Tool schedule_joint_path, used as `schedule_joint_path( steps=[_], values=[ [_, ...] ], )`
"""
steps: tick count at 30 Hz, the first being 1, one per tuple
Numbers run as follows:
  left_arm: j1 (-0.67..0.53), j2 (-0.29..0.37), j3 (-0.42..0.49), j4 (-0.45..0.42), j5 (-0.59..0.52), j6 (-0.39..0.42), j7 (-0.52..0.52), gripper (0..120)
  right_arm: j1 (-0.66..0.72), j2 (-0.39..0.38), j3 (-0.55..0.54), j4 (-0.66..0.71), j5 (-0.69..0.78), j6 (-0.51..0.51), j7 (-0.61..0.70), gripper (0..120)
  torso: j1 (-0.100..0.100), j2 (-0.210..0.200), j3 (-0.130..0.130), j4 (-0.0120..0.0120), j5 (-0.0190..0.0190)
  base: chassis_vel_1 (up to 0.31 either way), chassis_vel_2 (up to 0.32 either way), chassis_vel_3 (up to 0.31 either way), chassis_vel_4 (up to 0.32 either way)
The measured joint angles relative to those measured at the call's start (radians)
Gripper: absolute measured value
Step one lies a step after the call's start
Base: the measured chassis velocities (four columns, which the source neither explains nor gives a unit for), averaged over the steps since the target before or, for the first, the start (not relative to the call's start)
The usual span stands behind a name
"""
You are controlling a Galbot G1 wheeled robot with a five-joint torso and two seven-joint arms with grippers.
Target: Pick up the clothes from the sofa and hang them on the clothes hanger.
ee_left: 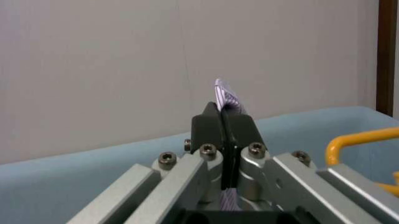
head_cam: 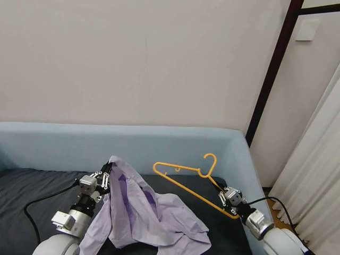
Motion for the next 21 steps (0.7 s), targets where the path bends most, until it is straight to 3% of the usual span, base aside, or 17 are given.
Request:
schedule_joint_path(
  steps=[5,11,21],
  values=[
    [-0.008,-0.002,0.001,0.001,-0.007,0.003,-0.002,0,-0.089,-0.014,-0.008,0.096,-0.14,0.013,0.082,4,0.0,0.0,0.0,-0.0003,0.0,0.0,0.0,0.0,0.0],
    [-0.006,-0.017,0.003,-0.007,-0.007,0.003,-0.003,0,-0.115,-0.006,-0.054,0.116,-0.327,-0.02,0.143,4,0.0,0.0,0.0,-0.0002,-0.0001,0.0,0.0,0.0,0.0],
    [-0.001,-0.021,0.019,-0.023,-0.007,0.001,-0.003,0,-0.092,0.027,-0.118,0.07,-0.392,-0.079,0.168,4,0.0,0.0,0.0,-0.0001,0.0001,0.0,0.0,0.0,0.0]
  ],
)
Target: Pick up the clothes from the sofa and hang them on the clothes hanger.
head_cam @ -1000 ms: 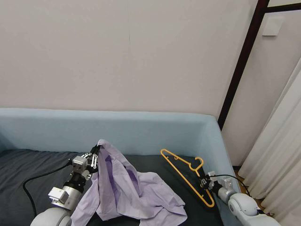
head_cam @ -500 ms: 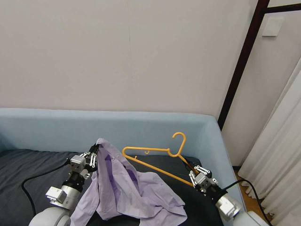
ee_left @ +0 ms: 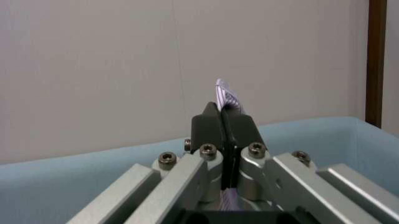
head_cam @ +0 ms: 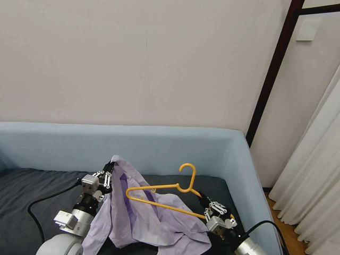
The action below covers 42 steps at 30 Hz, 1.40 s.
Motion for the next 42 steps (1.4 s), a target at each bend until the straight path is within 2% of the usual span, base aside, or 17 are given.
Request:
schedule_joint_path(
  steps=[13,18,26,31,34,42],
  values=[
    [0.004,-0.003,0.024,-0.016,0.002,-0.005,0.002,0,0.112,0.028,-0.125,-0.05,0.009,-0.1,0.01,4,0.0,0.0,0.0,0.0,-0.0001,0.0,0.0,0.0,0.0],
    [0.03,-0.005,0.036,-0.034,0.014,-0.018,0.004,0,0.186,0.043,-0.203,-0.062,0.068,-0.16,0.019,4,0.0,0.0,0.0,-0.0001,0.0,0.0,0.0,0.0,0.0],
    [0.093,-0.053,0.093,-0.073,0.071,-0.059,0.009,0,0.313,0.07,-0.308,-0.121,0.116,-0.214,0.037,4,0.0,0.0,0.0,0.0001,0.0,0.0,0.0,0.0,0.0],
    [0.106,-0.084,0.146,-0.078,0.095,-0.084,0.028,0,0.366,0.091,-0.346,-0.136,0.178,-0.216,0.058,4,0.0,0.0,0.0,-0.0001,0.0,0.0,0.0,0.0,0.0],
    [0.112,-0.103,0.181,-0.052,0.118,-0.109,0.055,0,0.399,0.109,-0.361,-0.134,0.232,-0.195,0.077,4,0.0,0.0,0.0,0.0,0.0,0.0,0.0,0.0,0.0],
    [0.135,-0.135,0.232,-0.01,0.173,-0.151,0.102,0,0.435,0.113,-0.326,-0.119,0.259,-0.168,0.099,4,0.0,0.0,0.0,0.0,0.0001,0.0,0.0,0.0,0.0]
  ],
)
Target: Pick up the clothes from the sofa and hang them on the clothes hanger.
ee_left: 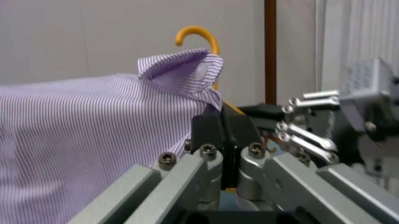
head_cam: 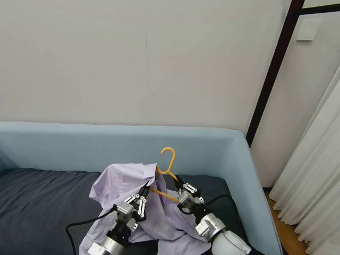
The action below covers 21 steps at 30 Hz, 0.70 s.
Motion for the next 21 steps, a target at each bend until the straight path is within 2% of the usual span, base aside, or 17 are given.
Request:
schedule_joint_path(
  steps=[11,14,21],
  values=[
    [0.013,-0.038,0.055,0.043,0.037,-0.046,0.038,0,0.003,-0.017,0.042,0.02,0.027,-0.021,-0.005,4,0.0,0.0,0.0,-0.0001,0.0001,0.0,0.0,0.0,0.0],
    [-0.01,-0.08,0.075,0.065,0.042,-0.056,0.03,0,0.001,-0.02,0.051,0.026,0.028,-0.015,-0.009,4,0.0,0.0,0.0,-0.0001,0.0,0.0,0.0,0.0,0.0],
    [-0.048,-0.132,0.079,0.113,0.068,-0.071,-0.004,0,0.005,-0.036,0.073,0.033,0.022,0.005,-0.016,4,0.0,0.0,0.0,0.0,-0.0003,0.0,0.0,0.0,0.0]
  ],
)
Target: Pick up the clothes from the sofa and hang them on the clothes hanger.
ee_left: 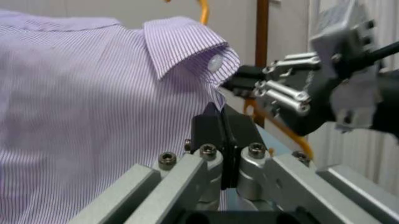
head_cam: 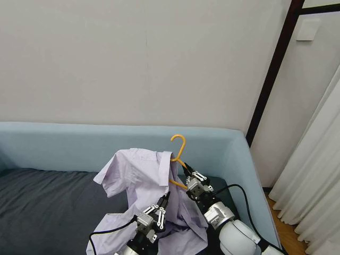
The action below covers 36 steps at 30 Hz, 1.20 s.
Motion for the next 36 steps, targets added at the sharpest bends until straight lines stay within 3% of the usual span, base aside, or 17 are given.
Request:
schedule_joint_path(
  steps=[5,10,12,16,17,19,22,23,28,29,33,36],
  values=[
    [0.001,0.019,-0.019,0.021,0.005,-0.008,-0.024,0,0.001,-0.02,0.039,0.012,0.0,0.041,-0.019,4,0.0,0.0,0.0,-0.0002,0.0002,0.0,0.0,0.0,0.0],
    [0.051,0.103,-0.083,0.004,-0.027,-0.049,-0.042,20,-0.002,-0.016,0.068,0.012,-0.016,0.095,-0.032,4,0.0,0.0,0.0,0.0,0.0,0.0,0.0,0.0,0.0],
    [0.061,0.124,-0.101,-0.007,-0.045,-0.062,-0.042,23,-0.003,-0.012,0.068,0.009,-0.022,0.1,-0.033,4,0.0,0.0,0.0,0.0001,-0.0001,0.0,0.0,0.0,0.0],
    [0.094,0.25,-0.191,-0.065,-0.189,-0.107,0.074,41,-0.014,0.004,0.072,-0.01,-0.055,0.123,-0.035,4,0.0,0.0,0.0,0.0003,-0.0004,0.0,0.0,0.0,0.0],
    [0.094,0.25,-0.191,-0.065,-0.189,-0.107,0.074,41,-0.014,0.004,0.072,-0.01,-0.055,0.123,-0.035,4,0.0,0.0,0.0,0.0003,-0.0004,0.0,0.0,0.0,0.0],
    [0.095,0.344,-0.269,-0.093,-0.309,-0.112,0.181,50,-0.021,0.009,0.082,-0.022,-0.088,0.14,-0.037,4,0.0,0.0,0.0,0.0002,-0.0004,0.0,0.0,0.0,0.0],
    [0.063,0.491,-0.356,-0.124,-0.473,-0.073,0.258,64,-0.034,0.012,0.092,-0.035,-0.141,0.164,-0.041,4,0.0,0.0,0.0,0.0001,-0.0001,0.0,0.0,0.0,0.0],
    [0.063,0.491,-0.356,-0.124,-0.473,-0.073,0.258,64,-0.034,0.012,0.092,-0.035,-0.141,0.164,-0.041,4,0.0,0.0,0.0,0.0001,-0.0001,0.0,0.0,0.0,0.0],
    [-0.085,0.715,-0.357,-0.074,-0.686,0.041,0.354,85,-0.068,0.008,0.105,-0.035,-0.236,0.194,-0.051,4,0.0,0.0,0.0,-0.0006,-0.0001,0.0,0.0,0.0,0.0],
    [-0.085,0.715,-0.357,-0.074,-0.686,0.041,0.354,85,-0.068,0.008,0.105,-0.035,-0.236,0.194,-0.051,4,0.0,0.0,0.0,-0.0006,-0.0001,0.0,0.0,0.0,0.0],
    [-0.208,0.818,-0.305,-0.004,-0.761,0.126,0.468,99,-0.056,0.004,0.099,-0.041,-0.273,0.208,-0.06,4,0.0,0.0,0.0,0.0004,0.0,0.0,0.0,0.0,0.0],
    [-0.265,0.85,-0.275,0.037,-0.772,0.159,0.523,100,-0.045,0.002,0.096,-0.049,-0.276,0.212,-0.061,4,0.0,0.0,0.0,-0.0002,-0.0004,0.0,0.0,0.0,0.0]
  ],
)
